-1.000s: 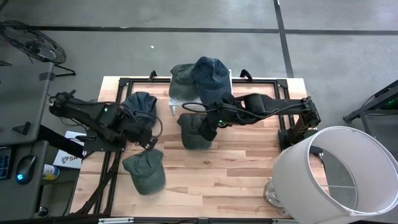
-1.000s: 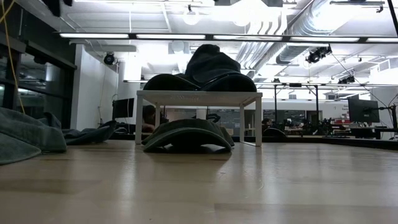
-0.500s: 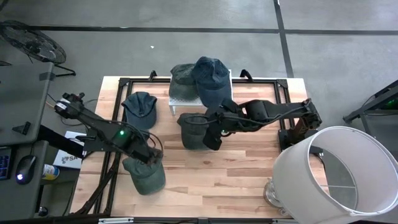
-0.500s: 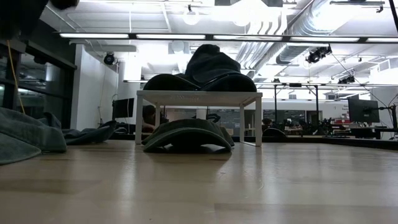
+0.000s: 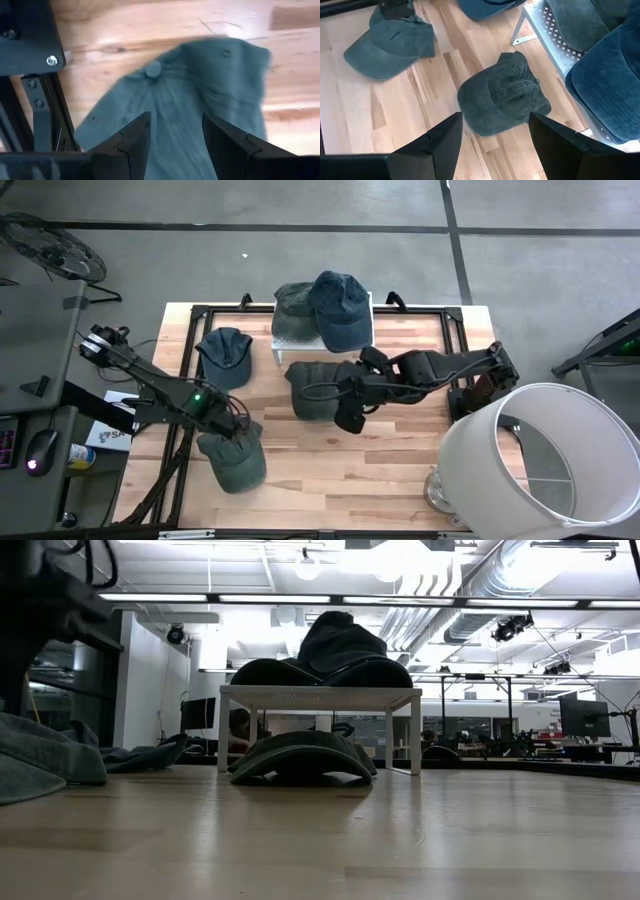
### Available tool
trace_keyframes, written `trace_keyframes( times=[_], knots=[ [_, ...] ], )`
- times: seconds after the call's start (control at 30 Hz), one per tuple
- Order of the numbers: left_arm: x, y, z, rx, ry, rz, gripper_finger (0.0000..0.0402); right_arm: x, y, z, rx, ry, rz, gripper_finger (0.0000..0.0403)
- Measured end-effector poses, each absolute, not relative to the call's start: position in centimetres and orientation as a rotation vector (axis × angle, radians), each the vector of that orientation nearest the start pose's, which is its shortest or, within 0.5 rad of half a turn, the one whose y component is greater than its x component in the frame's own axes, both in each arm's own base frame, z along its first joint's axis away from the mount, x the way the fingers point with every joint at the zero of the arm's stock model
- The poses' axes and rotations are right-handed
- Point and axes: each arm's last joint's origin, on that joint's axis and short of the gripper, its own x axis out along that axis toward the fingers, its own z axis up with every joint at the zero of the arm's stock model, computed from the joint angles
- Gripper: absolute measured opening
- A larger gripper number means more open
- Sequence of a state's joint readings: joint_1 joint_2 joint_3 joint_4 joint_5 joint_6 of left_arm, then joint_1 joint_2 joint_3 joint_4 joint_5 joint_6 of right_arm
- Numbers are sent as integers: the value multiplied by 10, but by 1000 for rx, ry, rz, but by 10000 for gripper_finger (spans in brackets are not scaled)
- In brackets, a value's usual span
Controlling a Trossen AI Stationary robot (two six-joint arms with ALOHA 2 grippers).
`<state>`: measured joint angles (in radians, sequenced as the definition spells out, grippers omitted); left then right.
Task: Pick & Place hat
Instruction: Put the bottom gray cap on the shelf
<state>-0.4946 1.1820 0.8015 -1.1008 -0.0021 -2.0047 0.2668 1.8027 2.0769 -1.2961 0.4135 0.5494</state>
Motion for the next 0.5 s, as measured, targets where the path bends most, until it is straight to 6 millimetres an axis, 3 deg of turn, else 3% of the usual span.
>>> trace_keyframes(
  times=[0.2,0.5],
  knots=[
    [151,-74,196,-1223,1193,1147,172,339,85,404,156,889,-382,222],
    [155,-62,173,-1247,1174,1085,172,339,85,404,157,889,-382,222]
  ],
)
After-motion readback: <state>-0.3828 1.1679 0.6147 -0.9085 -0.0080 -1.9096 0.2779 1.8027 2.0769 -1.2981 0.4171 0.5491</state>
